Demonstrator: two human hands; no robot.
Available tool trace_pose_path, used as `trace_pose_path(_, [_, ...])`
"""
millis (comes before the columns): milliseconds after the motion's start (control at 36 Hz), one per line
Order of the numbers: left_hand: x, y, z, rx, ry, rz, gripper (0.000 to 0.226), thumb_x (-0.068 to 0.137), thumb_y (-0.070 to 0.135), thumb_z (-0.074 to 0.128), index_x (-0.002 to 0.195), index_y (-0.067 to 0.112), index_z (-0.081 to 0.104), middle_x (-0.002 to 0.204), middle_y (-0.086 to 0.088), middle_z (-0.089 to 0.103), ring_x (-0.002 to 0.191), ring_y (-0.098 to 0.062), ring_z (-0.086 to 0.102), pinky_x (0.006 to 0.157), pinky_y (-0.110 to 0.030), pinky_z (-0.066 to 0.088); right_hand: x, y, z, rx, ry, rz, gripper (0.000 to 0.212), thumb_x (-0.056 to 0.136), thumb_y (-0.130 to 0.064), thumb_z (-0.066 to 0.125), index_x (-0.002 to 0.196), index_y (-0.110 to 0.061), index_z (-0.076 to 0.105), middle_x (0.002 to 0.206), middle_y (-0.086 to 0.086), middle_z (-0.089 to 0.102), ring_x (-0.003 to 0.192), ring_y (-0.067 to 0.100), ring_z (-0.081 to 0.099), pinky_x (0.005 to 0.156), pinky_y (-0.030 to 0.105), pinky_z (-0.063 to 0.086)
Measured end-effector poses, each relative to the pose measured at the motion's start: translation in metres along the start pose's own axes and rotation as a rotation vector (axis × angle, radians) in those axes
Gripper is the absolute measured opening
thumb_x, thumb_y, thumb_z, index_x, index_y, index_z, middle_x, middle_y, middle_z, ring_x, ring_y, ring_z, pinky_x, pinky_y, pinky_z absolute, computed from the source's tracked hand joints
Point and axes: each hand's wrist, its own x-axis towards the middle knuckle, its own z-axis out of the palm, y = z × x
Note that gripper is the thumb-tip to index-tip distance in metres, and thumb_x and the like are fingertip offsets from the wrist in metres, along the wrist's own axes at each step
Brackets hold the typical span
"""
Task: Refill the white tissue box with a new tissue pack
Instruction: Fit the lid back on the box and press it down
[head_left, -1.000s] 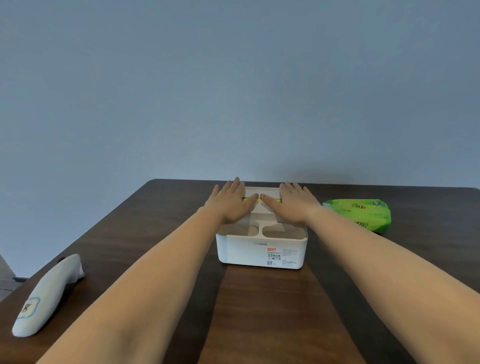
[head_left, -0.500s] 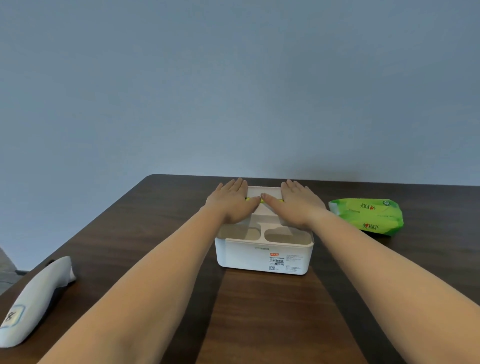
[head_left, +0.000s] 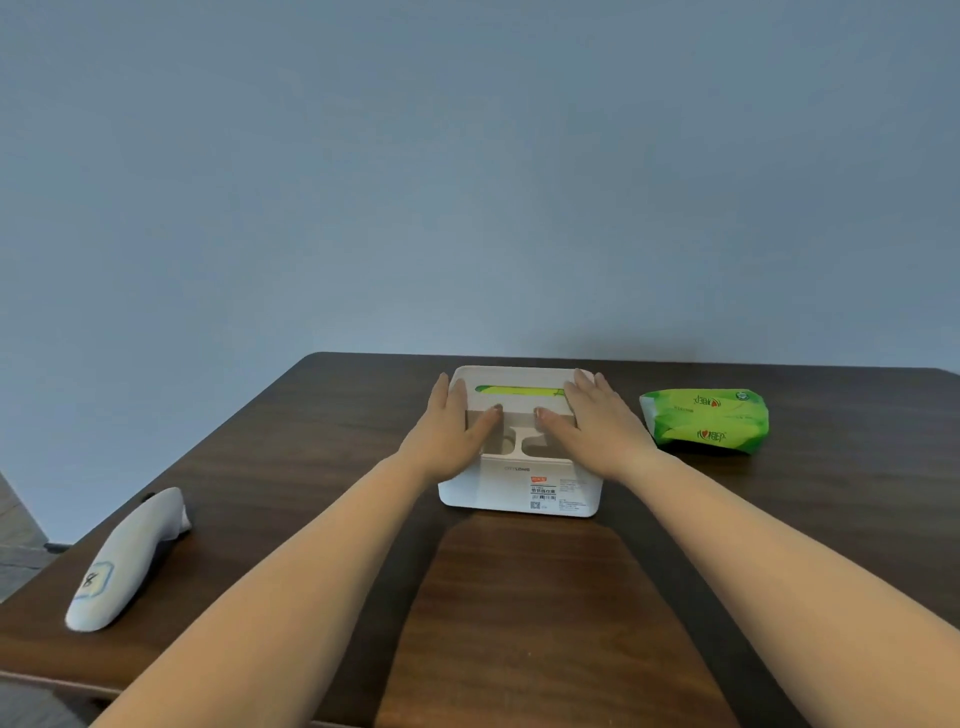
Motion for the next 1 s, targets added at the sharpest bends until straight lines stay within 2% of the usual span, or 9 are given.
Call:
trace_pose_path(83, [-0.016, -0.002, 0.002, 0.032, 0.003, 0.049, 0.085, 0.086, 0.065, 0.039, 0.151, 0.023, 0.004, 0.161, -0.001, -0.012, 0.149, -0.022, 0.0, 0.116, -0.042, 0.021, -0.016, -0.002, 0.002, 0.059, -0.001, -0.005, 0.085, 0.089, -0.065, 0.033, 0.152, -0.012, 0.008, 0.162, 0.004, -0.009, 0.149, 0.023, -0.005, 0.121, 0.041, 0.01])
trace_pose_path(194, [-0.029, -0.005, 0.002, -0.055, -0.004, 0.061, 0.098, 0.082, 0.067, 0.049, 0.15, 0.023, -0.005, 0.162, -0.001, -0.011, 0.149, -0.016, -0.005, 0.119, -0.041, 0.02, -0.035, -0.009, 0.007, 0.221, 0.025, 0.09, 0.104, 0.081, -0.068, 0.048, 0.15, -0.015, -0.009, 0.159, 0.005, -0.022, 0.146, 0.029, 0.019, 0.112, 0.044, 0.031])
trace_pose_path(222, [-0.031, -0.006, 0.003, -0.086, -0.015, 0.044, 0.103, 0.078, 0.07, 0.051, 0.15, 0.022, -0.006, 0.162, 0.0, -0.007, 0.149, -0.015, -0.002, 0.119, -0.042, 0.022, -0.039, -0.011, 0.008, 0.276, 0.023, 0.128, 0.108, 0.08, -0.067, 0.051, 0.149, -0.014, -0.013, 0.16, 0.007, -0.019, 0.145, 0.031, 0.024, 0.11, 0.044, 0.033])
trace_pose_path(278, [-0.034, -0.01, 0.003, -0.148, -0.023, -0.015, 0.115, 0.067, 0.08, 0.053, 0.15, 0.024, -0.005, 0.162, 0.002, 0.009, 0.145, -0.019, 0.024, 0.114, -0.046, 0.033, -0.042, -0.012, 0.011, 0.36, 0.016, 0.177, 0.115, 0.078, -0.067, 0.055, 0.148, -0.01, -0.016, 0.162, 0.008, -0.005, 0.142, 0.031, 0.03, 0.108, 0.044, 0.036])
trace_pose_path(306, [-0.035, -0.013, 0.003, -0.159, -0.017, -0.031, 0.118, 0.063, 0.082, 0.054, 0.149, 0.025, -0.002, 0.16, 0.001, 0.018, 0.14, -0.02, 0.034, 0.11, -0.046, 0.038, -0.044, -0.011, 0.013, 0.387, 0.019, 0.193, 0.117, 0.076, -0.067, 0.057, 0.148, -0.008, -0.016, 0.162, 0.008, 0.005, 0.141, 0.03, 0.033, 0.108, 0.044, 0.037])
trace_pose_path(361, [-0.038, -0.019, 0.006, -0.129, -0.004, -0.038, 0.113, 0.068, 0.074, 0.058, 0.149, 0.019, 0.003, 0.155, -0.001, 0.029, 0.136, -0.022, 0.039, 0.108, -0.045, 0.04, -0.047, -0.008, 0.016, 0.415, 0.03, 0.219, 0.119, 0.074, -0.065, 0.061, 0.148, -0.007, -0.012, 0.158, 0.009, 0.025, 0.137, 0.03, 0.038, 0.106, 0.043, 0.04])
trace_pose_path(472, [-0.041, -0.025, 0.012, -0.07, 0.041, 0.005, 0.08, 0.08, 0.057, 0.061, 0.14, 0.017, 0.026, 0.137, -0.004, 0.054, 0.119, -0.024, 0.055, 0.095, -0.043, 0.048, -0.052, 0.0, 0.02, 0.346, 0.017, 0.199, 0.111, 0.076, -0.06, 0.064, 0.15, -0.008, -0.001, 0.143, 0.011, 0.048, 0.129, 0.029, 0.047, 0.099, 0.043, 0.045])
trace_pose_path(639, [-0.022, -0.019, 0.016, -0.021, 0.062, 0.018, 0.073, 0.082, 0.052, 0.061, 0.137, 0.018, 0.028, 0.121, -0.012, 0.059, 0.102, -0.029, 0.061, 0.081, -0.039, 0.05, -0.034, 0.011, 0.02, 0.35, 0.043, 0.189, 0.097, 0.076, -0.057, 0.066, 0.145, -0.009, 0.018, 0.134, 0.01, 0.056, 0.12, 0.029, 0.054, 0.094, 0.045, 0.049])
trace_pose_path(1000, [0.056, -0.017, 0.03, -0.061, 0.046, 0.011, 0.08, 0.078, 0.058, 0.061, 0.14, 0.021, 0.024, 0.139, -0.007, 0.051, 0.12, -0.029, 0.054, 0.095, -0.05, 0.048, 0.036, 0.038, 0.022, 0.362, 0.043, 0.211, 0.088, 0.079, -0.05, 0.067, 0.143, -0.011, 0.02, 0.127, 0.011, 0.06, 0.11, 0.029, 0.059, 0.089, 0.043, 0.05])
